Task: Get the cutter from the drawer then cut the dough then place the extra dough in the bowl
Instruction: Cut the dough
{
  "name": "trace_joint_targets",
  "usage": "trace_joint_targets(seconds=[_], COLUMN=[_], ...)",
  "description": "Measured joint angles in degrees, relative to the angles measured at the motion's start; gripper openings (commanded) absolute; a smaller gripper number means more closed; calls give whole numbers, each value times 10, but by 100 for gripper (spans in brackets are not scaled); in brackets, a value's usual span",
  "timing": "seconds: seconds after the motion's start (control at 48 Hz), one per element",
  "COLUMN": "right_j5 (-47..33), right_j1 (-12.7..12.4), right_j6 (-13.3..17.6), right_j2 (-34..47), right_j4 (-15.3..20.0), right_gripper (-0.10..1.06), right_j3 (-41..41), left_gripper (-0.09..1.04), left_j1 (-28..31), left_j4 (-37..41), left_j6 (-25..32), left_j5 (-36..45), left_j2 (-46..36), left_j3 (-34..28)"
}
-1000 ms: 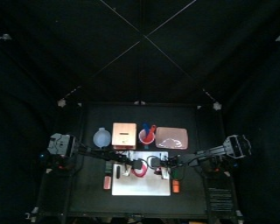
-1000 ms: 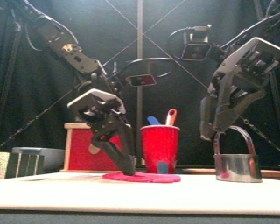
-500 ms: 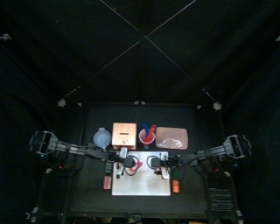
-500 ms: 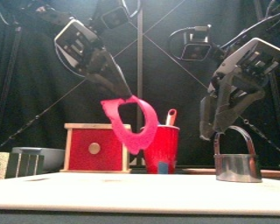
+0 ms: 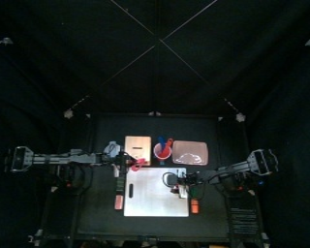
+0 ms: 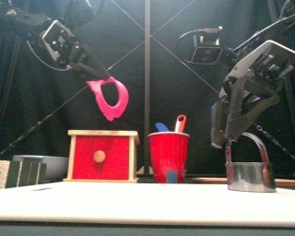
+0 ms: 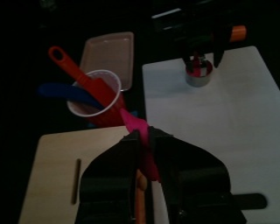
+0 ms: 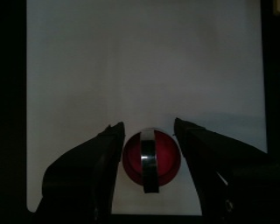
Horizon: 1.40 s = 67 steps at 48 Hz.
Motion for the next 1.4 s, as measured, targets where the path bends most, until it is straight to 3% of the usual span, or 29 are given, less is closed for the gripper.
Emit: trace_joint_targets(seconds=[0.292, 0.604, 1.0, 1.396], right_j5=[0, -1, -7, -13], right_j1=[-1, -1, -1, -1], right_j6=[0, 0, 0, 0], right_j2=[3, 4, 8, 8], right_j4=[-1, 4, 8, 14], right_gripper=[84, 84, 84, 84], right_j3=[2, 7, 8, 9], left_gripper=[58, 58, 58, 61], left_j1=[63, 134, 201, 214], left_j4=[13, 13, 13, 13], left_j6=[0, 0, 1, -1], left_j5=[14, 112, 68, 34], left_j2=[-152, -248, -186, -89], left_j3=[63, 96, 174, 185])
